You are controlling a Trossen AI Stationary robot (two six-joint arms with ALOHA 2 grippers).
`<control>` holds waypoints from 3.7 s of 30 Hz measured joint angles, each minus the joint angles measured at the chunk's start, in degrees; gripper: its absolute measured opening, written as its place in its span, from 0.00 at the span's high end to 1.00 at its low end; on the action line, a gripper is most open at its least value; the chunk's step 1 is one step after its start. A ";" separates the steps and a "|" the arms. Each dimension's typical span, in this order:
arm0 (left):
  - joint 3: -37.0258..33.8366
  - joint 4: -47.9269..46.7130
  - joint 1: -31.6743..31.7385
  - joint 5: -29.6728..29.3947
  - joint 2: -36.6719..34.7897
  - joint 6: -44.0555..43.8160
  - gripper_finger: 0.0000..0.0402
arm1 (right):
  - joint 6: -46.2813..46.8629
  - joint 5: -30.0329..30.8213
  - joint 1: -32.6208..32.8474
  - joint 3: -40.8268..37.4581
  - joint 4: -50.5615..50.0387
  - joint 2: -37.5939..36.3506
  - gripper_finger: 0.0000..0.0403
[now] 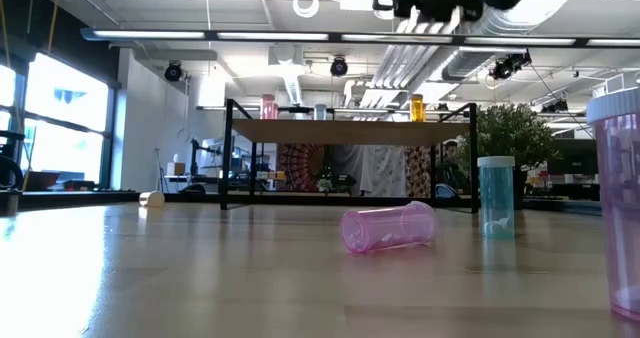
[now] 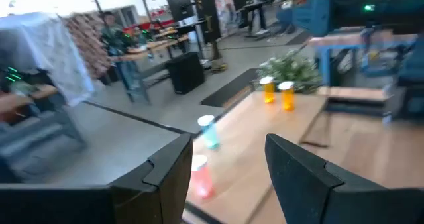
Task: Pick and place medicine bottles onto shelf by color
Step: Put the bottom yellow pill bottle on the shelf aligned with the other yellow pill bottle
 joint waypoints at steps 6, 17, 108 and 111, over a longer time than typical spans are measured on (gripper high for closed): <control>0.00 -0.37 0.00 4.94 0.02 -3.52 0.55 | 1.94 -0.53 0.05 8.47 -22.61 -4.20 0.66; 0.00 -0.40 3.97 10.63 0.02 -9.16 0.55 | 35.96 -29.21 -9.02 31.59 -88.78 -5.82 0.66; 0.00 -8.36 19.17 26.85 0.07 -13.52 0.55 | 66.95 -62.42 -21.88 36.66 -121.02 7.82 0.66; 0.00 -8.69 19.17 26.85 0.07 -13.52 0.55 | 67.61 -61.65 -21.88 36.66 -121.82 7.82 0.66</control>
